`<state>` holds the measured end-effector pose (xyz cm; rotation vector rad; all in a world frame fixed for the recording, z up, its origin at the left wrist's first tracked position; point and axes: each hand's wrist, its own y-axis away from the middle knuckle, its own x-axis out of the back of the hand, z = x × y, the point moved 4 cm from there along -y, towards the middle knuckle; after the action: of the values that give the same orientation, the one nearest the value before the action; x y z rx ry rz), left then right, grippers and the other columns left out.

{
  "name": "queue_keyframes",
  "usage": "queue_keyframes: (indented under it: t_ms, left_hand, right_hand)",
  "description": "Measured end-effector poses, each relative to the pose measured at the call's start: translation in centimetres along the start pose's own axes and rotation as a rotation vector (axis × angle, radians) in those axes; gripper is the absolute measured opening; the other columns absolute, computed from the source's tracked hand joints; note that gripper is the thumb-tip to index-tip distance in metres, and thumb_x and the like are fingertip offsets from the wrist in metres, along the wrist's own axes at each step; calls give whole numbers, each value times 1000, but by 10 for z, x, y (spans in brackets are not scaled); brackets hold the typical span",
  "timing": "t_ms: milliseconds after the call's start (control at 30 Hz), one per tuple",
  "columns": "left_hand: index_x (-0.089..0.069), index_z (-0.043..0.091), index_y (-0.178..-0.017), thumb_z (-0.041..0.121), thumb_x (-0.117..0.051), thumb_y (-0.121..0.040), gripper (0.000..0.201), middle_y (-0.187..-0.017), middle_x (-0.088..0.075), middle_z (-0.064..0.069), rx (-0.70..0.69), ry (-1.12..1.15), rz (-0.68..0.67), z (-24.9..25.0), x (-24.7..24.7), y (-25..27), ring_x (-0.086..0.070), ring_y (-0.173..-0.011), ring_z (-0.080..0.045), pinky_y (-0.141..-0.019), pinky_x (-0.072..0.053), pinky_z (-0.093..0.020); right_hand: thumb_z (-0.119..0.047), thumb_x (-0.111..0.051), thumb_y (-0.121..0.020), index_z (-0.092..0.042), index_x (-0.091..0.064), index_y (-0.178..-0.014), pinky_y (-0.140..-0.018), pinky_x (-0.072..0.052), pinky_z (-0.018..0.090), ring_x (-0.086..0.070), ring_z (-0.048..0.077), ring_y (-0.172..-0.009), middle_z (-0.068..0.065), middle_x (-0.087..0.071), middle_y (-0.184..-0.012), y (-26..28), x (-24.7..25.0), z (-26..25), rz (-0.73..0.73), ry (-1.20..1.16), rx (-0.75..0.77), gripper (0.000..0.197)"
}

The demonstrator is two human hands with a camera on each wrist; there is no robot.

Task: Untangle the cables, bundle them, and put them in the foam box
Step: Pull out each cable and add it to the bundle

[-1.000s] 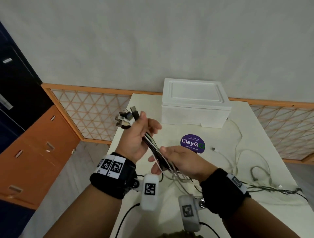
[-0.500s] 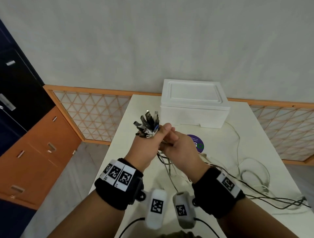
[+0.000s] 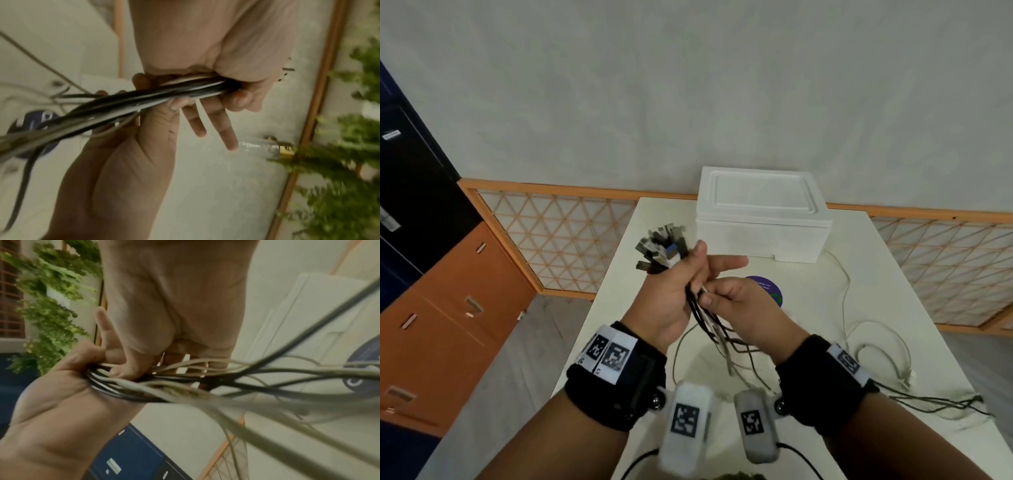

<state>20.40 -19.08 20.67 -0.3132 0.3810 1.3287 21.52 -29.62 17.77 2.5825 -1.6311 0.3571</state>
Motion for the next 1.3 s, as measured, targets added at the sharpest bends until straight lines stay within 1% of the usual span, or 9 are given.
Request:
queue_keyframes:
  t_ms: [200,300,433,667,833,933,1067,1167,1300]
  left_hand:
    - [-56,16,-45,46,-40,-88,55,-109,-72,-5,-10,367,5,8,10,-6,-62,-114,-23,-104,-36,-49]
    - [-66,16,-52,50,-38,-86,55,-125,-66,-5,-19,299,76,9,18,-9,-54,-126,-24,-106,-35,-49]
    - [-72,17,-66,55,-40,-84,52,-131,-62,0,-3,225,118,0,20,-5,-47,-132,-22,-108,-34,-42]
    - [-75,23,-75,67,-66,-69,46,-120,-69,-2,-96,-140,43,1,22,4,-62,-114,-16,-90,-48,-26]
    - [-74,25,-75,71,-54,-77,49,-121,-68,7,-113,-314,7,5,16,9,-63,-100,-21,-81,-44,-40]
    - [-71,20,-71,54,-45,-88,46,-113,-71,7,-137,-480,22,7,15,6,-70,-80,-12,-61,-53,-28]
    - [-62,12,-52,42,-44,-87,50,-92,-75,-8,-134,57,81,9,17,-4,-69,-97,-18,-93,-47,-34]
    - [-46,18,-44,43,-43,-90,52,-51,-57,2,-158,379,188,24,36,-9,-60,-53,-12,-63,-55,-26]
    - [-37,22,-46,47,-47,-90,52,-37,-29,9,-146,485,279,30,78,-14,-27,-32,-4,-39,-29,-17]
  right_hand:
    - [-35,-70,-82,-32,-58,-59,-53,-33,12,-48,-2,-49,-18,-53,-47,-8,8,-16,113,286,26,27]
    - [-52,-57,-84,-21,-68,-102,-74,-41,13,-56,-6,-82,-14,-67,-88,-1,-4,-28,141,367,216,37]
    - [-27,-55,-92,-17,-51,-129,-80,-41,24,-53,16,-98,6,-62,-108,0,-26,-28,116,612,282,39]
    - [-13,-50,-95,-24,-52,-79,-56,-34,12,-47,-1,-55,-15,-46,-61,0,-20,-17,-14,328,174,20]
    - [-23,-52,-93,-15,-58,-88,-76,-50,31,-60,15,-76,5,-63,-81,1,-26,-14,-167,59,71,11]
    - [-16,-52,-94,-12,-54,-85,-62,-52,28,-58,15,-59,-3,-60,-67,5,-28,-16,-220,-47,64,10]
    - [-29,-61,-90,-25,-45,-74,-58,-43,28,-47,8,-58,-12,-48,-61,3,-18,1,-84,314,66,22]
    - [-40,-58,-90,-25,-41,-74,-65,-40,33,-46,11,-64,-7,-48,-68,10,0,26,-66,554,-5,28]
    - [-50,-56,-88,-21,-51,-88,-67,-46,28,-56,6,-69,-3,-59,-76,31,33,56,-82,710,-123,30]
